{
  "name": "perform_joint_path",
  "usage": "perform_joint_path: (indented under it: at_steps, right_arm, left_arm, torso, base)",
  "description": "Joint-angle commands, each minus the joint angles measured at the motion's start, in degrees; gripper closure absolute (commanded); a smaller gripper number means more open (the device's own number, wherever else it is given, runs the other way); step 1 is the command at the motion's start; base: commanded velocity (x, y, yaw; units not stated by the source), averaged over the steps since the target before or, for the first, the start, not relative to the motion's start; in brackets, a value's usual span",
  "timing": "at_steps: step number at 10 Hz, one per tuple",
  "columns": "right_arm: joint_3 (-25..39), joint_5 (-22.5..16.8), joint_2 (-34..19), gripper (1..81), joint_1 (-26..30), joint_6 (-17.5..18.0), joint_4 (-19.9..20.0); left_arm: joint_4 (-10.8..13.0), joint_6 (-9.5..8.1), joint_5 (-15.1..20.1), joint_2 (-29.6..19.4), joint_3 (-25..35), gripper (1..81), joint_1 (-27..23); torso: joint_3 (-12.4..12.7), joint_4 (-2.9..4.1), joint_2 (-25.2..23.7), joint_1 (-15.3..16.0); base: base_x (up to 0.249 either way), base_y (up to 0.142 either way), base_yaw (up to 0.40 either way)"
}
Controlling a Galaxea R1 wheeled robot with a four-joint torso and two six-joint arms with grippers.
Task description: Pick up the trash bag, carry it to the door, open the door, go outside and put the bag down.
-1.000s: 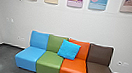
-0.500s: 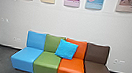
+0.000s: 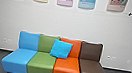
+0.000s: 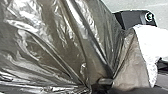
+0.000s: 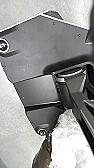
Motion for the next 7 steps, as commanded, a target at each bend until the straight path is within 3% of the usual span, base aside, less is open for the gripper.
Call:
perform_joint_path:
  at_steps: [1, 7]
  right_arm:
    - [0.35, -2.89, -0.08, 1.0, 2.08, -0.12, -0.7]
    - [0.26, -2.98, 0.36, 1.0, 2.0, -0.12, -1.41]
  left_arm:
    - [0.31, 0.44, 3.7, -0.13, -0.15, 81.1, -3.17]
    - [0.31, 0.44, 3.7, -0.04, -0.15, 81.1, -3.25]
  torso:
    - [0.0, 0.0, 0.0, 0.0]
    - [0.0, 0.0, 0.0, 0.0]
  base:
    - [0.0, 0.0, -0.207]
    - [0.0, 0.0, -0.238]
